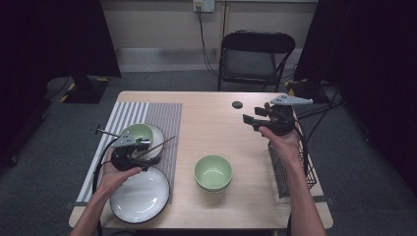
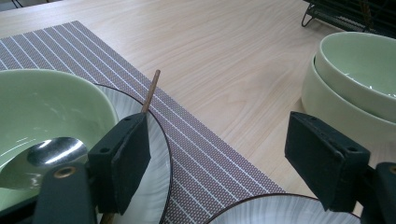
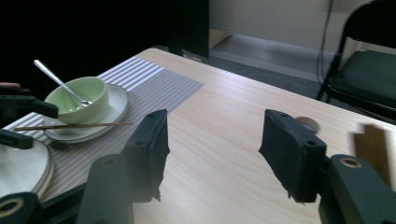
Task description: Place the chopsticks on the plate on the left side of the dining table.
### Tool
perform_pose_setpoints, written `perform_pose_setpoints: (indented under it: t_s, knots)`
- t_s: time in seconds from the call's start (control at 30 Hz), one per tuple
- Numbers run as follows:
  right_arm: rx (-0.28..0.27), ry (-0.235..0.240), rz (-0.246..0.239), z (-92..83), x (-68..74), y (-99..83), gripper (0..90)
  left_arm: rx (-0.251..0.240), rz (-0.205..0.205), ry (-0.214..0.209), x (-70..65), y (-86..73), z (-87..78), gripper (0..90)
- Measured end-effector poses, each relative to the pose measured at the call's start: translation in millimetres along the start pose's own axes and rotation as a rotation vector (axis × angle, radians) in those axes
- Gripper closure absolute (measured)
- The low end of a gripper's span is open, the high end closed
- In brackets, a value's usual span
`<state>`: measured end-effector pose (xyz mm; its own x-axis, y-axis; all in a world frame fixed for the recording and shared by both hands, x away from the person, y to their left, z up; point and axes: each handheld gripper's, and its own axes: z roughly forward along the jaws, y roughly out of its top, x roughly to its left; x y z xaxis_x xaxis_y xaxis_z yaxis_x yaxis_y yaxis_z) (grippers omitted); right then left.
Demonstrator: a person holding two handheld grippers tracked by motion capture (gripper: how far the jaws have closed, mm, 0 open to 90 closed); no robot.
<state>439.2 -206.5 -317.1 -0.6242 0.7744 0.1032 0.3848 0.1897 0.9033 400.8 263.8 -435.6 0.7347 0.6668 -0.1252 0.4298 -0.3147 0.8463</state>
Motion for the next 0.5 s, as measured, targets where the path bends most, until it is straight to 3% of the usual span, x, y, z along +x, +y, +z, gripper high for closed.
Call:
perform_pose_setpoints:
  t_s: [0.27, 0.5]
  knots:
    - [0.001, -0.06, 0.056, -12.6, -28.7, -13.9, 43.5, 0.011, 0.001, -0.005, -0.4, -0.1, 2.5, 21.8]
    - [0.03, -0.105, 0.077, -12.3, -42.6, -19.8, 44.9, 0.015, -0.001, -0.01, -0.8, 0.0, 2.3, 22.6]
